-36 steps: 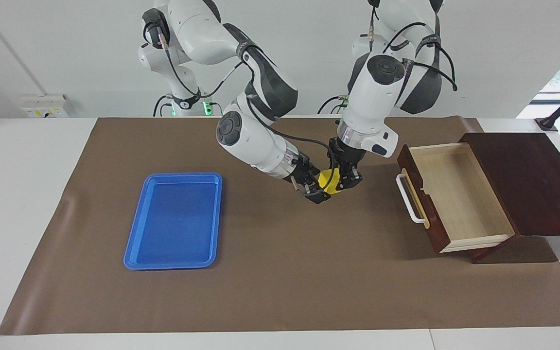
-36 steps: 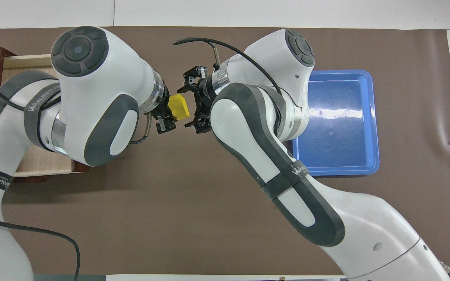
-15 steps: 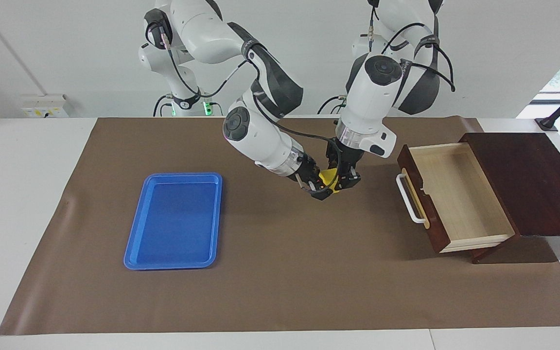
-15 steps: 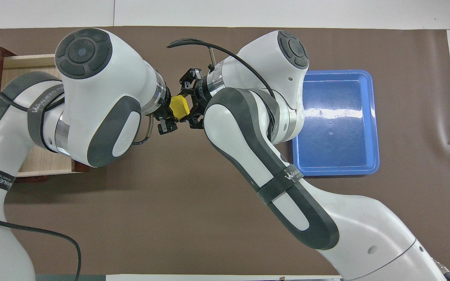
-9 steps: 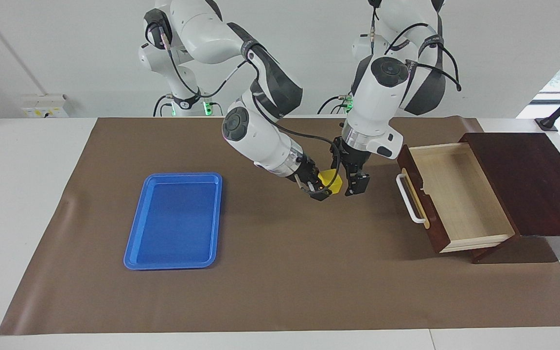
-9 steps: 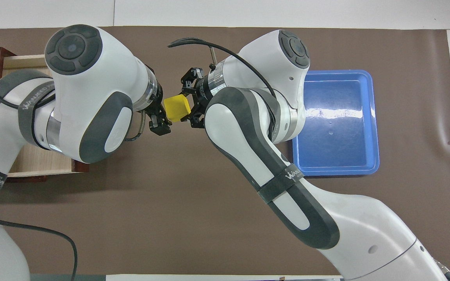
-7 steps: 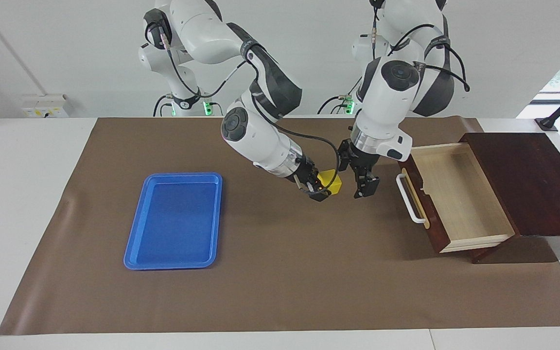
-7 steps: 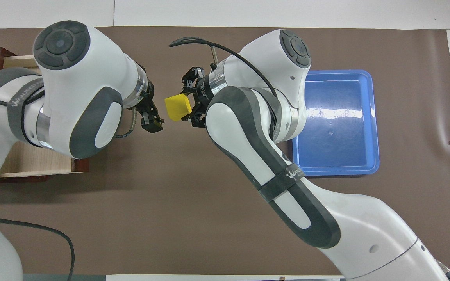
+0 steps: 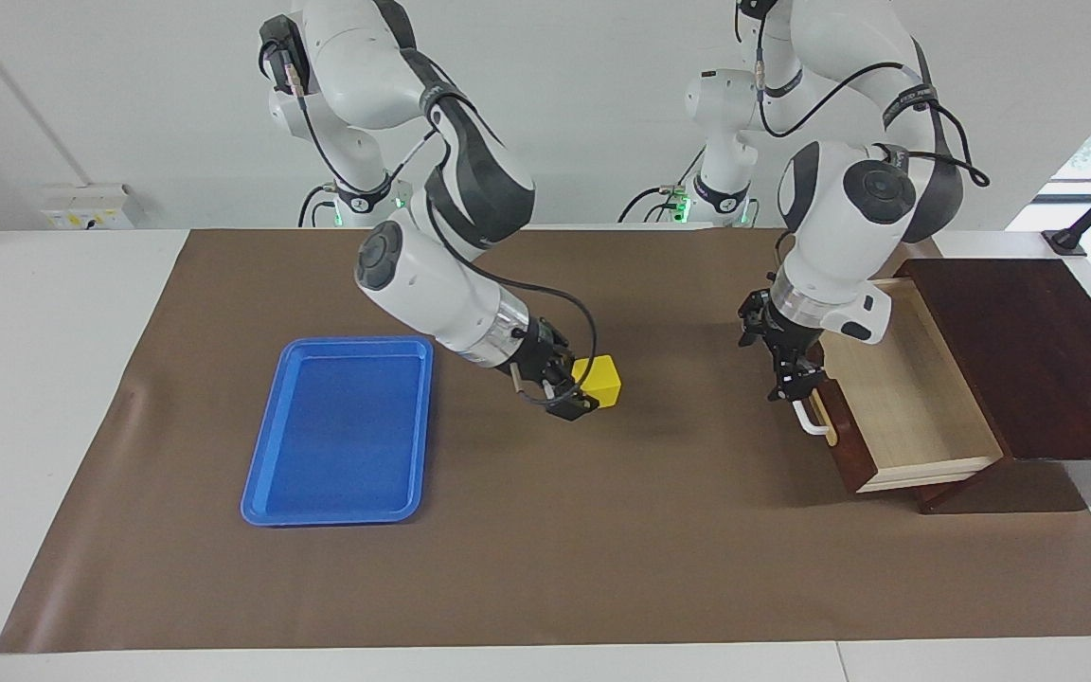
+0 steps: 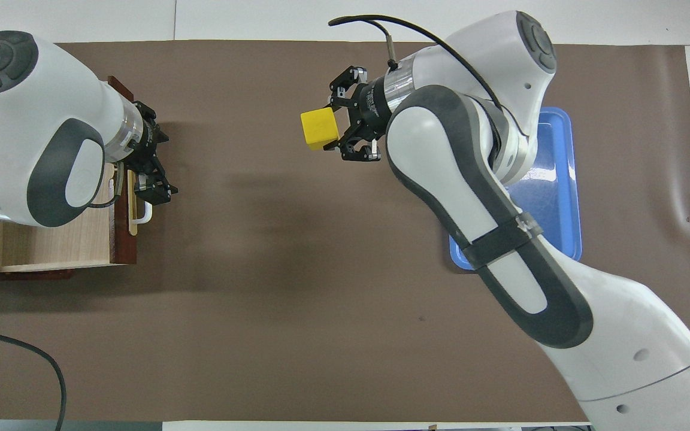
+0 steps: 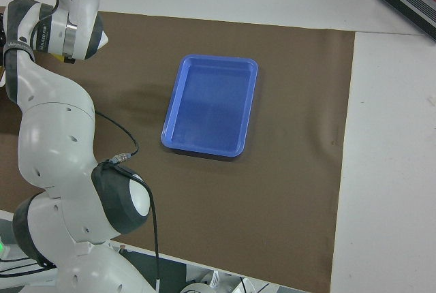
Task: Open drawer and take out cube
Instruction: 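Carry the cube with the right gripper while the left gripper pushes the drawer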
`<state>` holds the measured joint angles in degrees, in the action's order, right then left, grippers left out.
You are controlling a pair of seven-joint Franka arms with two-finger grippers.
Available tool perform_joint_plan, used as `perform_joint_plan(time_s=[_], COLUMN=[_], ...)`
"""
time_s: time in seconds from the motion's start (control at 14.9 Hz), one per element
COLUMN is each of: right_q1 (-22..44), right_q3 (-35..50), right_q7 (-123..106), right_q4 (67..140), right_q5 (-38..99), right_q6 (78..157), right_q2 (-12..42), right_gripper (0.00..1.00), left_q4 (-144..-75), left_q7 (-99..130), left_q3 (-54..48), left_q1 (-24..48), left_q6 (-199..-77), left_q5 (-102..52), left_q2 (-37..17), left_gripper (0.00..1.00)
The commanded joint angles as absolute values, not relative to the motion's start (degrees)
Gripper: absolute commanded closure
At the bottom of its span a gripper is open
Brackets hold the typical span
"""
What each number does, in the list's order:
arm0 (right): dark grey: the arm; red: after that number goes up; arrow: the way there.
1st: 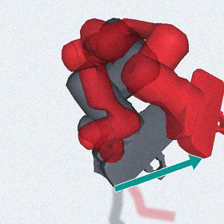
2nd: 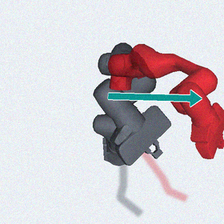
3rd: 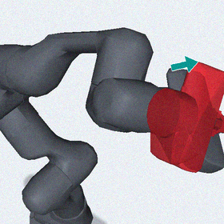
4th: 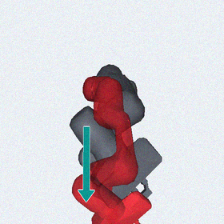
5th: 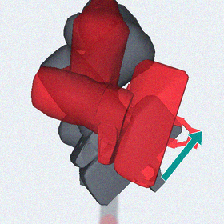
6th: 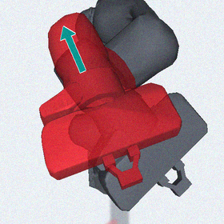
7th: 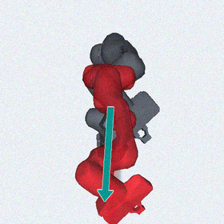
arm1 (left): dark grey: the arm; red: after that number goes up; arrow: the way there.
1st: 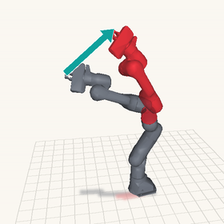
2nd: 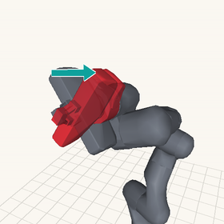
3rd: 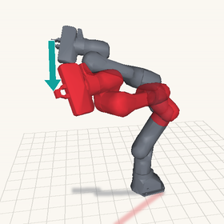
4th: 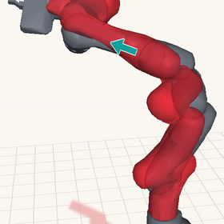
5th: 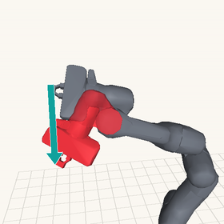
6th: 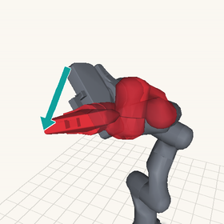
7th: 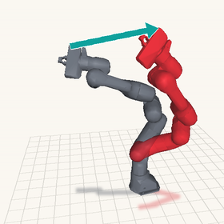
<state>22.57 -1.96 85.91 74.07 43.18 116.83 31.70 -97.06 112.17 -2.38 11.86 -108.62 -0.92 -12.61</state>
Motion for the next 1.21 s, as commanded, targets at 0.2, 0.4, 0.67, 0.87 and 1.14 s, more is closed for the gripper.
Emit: perform_joint_plan(time_s=[0.2,0.4,0.67,0.87,1.14], right_q1=[8.28,4.58,-1.48,-5.61,-8.43], right_q3=[-1.32,-1.41,-1.58,-1.67,-1.67], right_q7=[71.40,70.22,66.65,62.23,56.37], right_q4=[87.25,92.62,101.66,106.78,111.87], right_q5=[51.58,52.65,52.56,52.56,52.56], right_q6=[112.94,112.85,112.85,112.85,113.38], right_q2=[24.53,22.59,20.13,19.60,19.69], right_gripper=[1.00,1.00,1.00,1.00,1.00], left_q4=[-104.76,-105.21,-104.85,-104.24,-103.89], left_q7=[105.83,102.58,102.04,101.87,95.82], left_q3=[-2.81,-2.81,-2.73,-2.72,-2.72], left_q1=[8.09,5.90,5.36,3.69,-0.69], left_q6=[-112.76,-113.29,-113.82,-113.90,-114.08], left_q5=[3.08,3.08,5.36,6.76,7.82], left_q2=[-8.53,-8.44,-8.61,-8.88,-9.05], left_gripper=[0.00,0.00,0.00,0.00,0.00])
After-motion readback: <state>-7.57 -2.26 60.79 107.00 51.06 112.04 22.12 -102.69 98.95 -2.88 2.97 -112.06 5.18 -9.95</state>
